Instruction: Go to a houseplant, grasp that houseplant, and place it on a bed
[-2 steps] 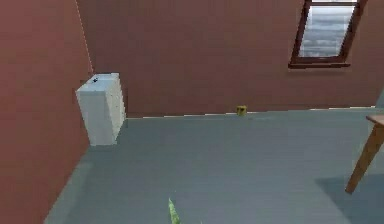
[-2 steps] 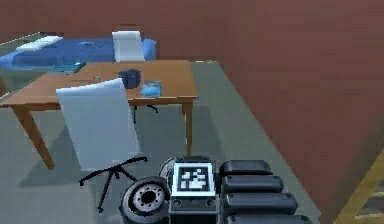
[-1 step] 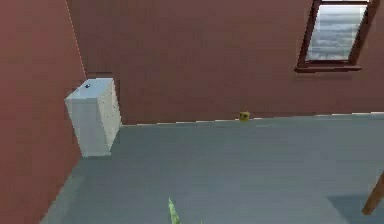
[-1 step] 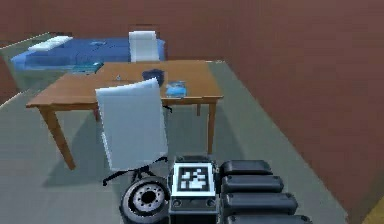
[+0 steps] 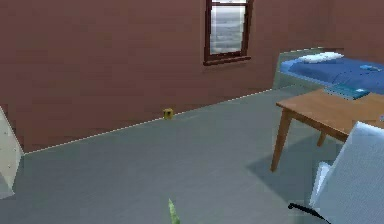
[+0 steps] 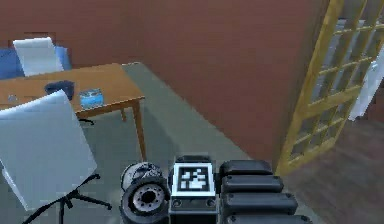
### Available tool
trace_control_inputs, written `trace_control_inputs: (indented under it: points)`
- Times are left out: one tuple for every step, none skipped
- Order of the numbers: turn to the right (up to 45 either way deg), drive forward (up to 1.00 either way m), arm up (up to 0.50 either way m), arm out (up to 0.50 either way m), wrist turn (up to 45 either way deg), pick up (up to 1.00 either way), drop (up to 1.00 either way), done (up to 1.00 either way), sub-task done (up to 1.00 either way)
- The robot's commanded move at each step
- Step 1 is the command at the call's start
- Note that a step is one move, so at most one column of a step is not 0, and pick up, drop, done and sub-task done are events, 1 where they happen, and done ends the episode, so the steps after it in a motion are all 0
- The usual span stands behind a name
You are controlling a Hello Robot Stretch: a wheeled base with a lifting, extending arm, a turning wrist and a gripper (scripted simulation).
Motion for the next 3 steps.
trace_control_inputs:
  points:
    - [0.0, 0.80, 0.00, 0.00, 0.0, 0.00, 0.00, 0.00, 0.00]
    - [3.0, 0.00, 0.00, 0.00, 0.0, 0.00, 0.00, 0.00, 0.00]
    - [0.0, 0.60, 0.00, 0.00, 0.0, 0.00, 0.00, 0.00, 0.00]
